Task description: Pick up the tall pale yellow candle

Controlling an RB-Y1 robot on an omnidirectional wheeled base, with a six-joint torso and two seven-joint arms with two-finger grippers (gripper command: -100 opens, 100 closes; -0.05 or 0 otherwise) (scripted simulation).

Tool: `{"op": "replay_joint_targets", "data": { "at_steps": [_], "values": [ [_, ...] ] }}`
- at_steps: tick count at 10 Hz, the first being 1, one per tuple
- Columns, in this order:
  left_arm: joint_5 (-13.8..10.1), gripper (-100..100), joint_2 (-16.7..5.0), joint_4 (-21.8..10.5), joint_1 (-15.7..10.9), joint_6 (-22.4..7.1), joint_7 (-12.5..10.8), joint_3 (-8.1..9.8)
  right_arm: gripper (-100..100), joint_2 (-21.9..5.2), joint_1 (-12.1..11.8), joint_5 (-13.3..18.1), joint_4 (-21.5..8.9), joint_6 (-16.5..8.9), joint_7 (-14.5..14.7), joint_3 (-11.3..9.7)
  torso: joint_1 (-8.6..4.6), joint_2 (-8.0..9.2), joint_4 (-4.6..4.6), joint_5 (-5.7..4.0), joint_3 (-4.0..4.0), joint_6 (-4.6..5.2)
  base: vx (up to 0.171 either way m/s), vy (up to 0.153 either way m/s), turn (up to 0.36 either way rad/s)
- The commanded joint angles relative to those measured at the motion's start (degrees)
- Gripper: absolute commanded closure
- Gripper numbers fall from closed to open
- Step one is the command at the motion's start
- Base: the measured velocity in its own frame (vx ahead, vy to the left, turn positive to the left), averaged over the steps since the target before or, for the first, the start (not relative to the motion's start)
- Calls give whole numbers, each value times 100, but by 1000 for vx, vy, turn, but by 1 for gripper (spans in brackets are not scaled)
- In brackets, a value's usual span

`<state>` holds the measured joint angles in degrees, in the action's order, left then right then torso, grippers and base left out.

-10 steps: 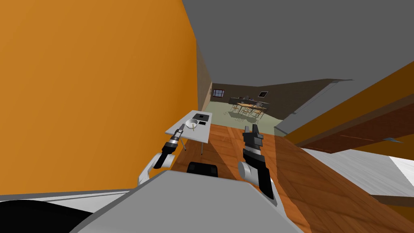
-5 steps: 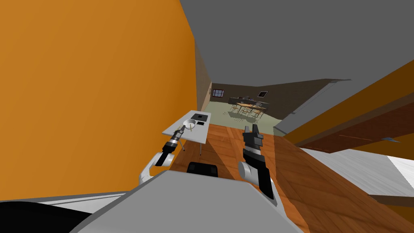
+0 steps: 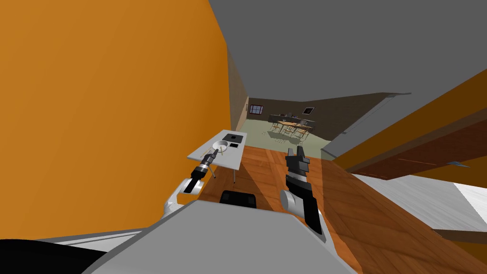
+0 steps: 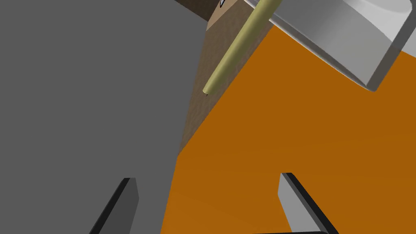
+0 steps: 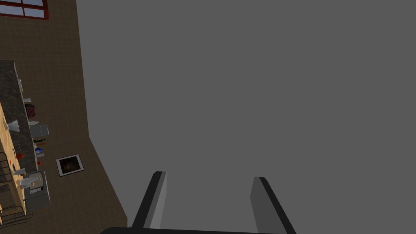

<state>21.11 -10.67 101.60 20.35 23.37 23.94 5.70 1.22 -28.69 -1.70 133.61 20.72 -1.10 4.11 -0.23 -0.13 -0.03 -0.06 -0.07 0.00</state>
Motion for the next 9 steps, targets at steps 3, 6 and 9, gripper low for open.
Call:
{"op": "replay_joint_targets", "data": {
  "at_steps": [3, 6, 9],
  "values": [
    [320, -100, -113, -447, -191, -63, 428, 142, 0, 0, 0, 0, 0, 0, 0, 0, 0, 1, 0, 0, 0, 0, 29, -64, -7],
    [587, -100, -236, -833, -355, -108, 775, 274, 0, 0, 0, 0, 0, 0, 0, 0, -3, 0, 0, -1, 0, 0, 31, -73, -6],
    [838, -100, -384, -1196, -509, -151, 1102, 399, 0, 0, 0, 0, 0, 0, 0, 0, -1, 2, 0, -1, 1, 0, 28, -67, -7]
  ]
}}
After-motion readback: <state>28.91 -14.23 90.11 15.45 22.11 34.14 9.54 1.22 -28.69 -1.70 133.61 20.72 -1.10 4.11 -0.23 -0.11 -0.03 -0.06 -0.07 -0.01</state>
